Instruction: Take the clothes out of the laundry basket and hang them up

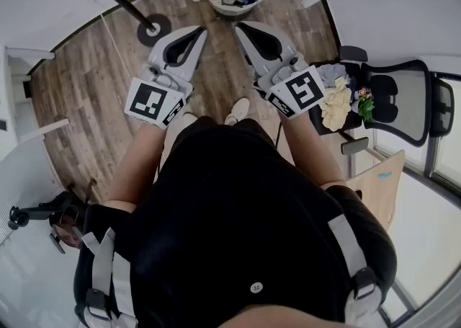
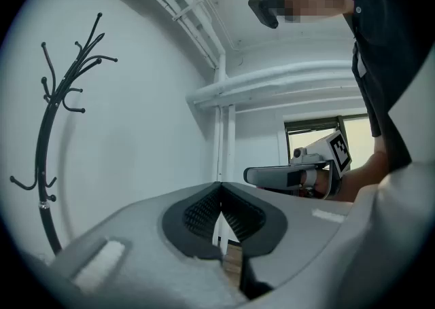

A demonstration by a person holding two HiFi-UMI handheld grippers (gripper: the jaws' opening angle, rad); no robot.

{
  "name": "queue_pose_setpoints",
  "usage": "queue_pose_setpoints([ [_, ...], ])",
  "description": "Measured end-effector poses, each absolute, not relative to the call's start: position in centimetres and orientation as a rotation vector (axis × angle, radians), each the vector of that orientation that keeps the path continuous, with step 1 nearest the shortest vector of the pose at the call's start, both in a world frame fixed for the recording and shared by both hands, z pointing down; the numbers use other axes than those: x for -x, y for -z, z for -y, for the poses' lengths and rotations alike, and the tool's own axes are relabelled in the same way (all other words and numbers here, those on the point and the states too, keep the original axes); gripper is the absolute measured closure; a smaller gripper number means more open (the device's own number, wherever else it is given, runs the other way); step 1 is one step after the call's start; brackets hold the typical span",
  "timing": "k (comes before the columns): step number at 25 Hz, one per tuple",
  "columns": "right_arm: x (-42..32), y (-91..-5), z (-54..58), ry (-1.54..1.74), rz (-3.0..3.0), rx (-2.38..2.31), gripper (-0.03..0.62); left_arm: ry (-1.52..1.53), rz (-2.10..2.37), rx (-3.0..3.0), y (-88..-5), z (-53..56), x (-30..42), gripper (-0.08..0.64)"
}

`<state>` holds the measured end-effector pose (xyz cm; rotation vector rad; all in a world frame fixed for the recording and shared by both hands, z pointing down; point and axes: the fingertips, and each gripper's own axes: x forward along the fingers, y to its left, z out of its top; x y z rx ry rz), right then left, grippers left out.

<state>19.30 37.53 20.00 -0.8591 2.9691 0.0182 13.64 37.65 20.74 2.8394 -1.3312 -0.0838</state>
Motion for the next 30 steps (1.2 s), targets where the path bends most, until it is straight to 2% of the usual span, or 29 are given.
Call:
queue_pose_setpoints([
  [19, -23.6, -21.9, -36.8, 0.020, -2.968, 0.945, 0.589, 0.058, 1.323, -2.842, -21.6, -36.4, -16.3, 0.560],
  [20, -24.0, -21.8, -36.5, 0.020, -2.955, 0.954, 0.560, 0.054, 1.346, -2.840, -21.6, -36.1, -16.4, 0.560],
  [21, -24.4, -21.6, -36.2, 0.020, -2.940, 0.964, 0.524, 0.050, 1.380, -2.834, -21.6, -35.7, -16.4, 0.512],
  [22, -24.8, -21.4, -35.9, 0.022, -2.922, 0.978, 0.387, 0.050, 1.416, -2.827, -21.5, -35.3, -16.4, 0.370],
  [23, -25.3, -21.3, -35.4, 0.026, -2.905, 1.000, 0.273, 0.055, 1.446, -2.818, -21.4, -35.0, -16.4, 0.275],
  [25, -26.5, -21.3, -34.4, 0.032, -2.875, 1.055, 0.149, 0.071, 1.484, -2.807, -21.2, -34.3, -16.5, 0.197],
  [27, -27.9, -21.3, -33.5, 0.033, -2.855, 1.097, 0.111, 0.071, 1.511, -2.804, -21.1, -33.6, -16.8, 0.140],
  [30, -30.1, -21.3, -32.3, 0.041, -2.838, 1.126, 0.095, 0.068, 1.550, -2.795, -20.9, -32.4, -17.8, 0.094],
])
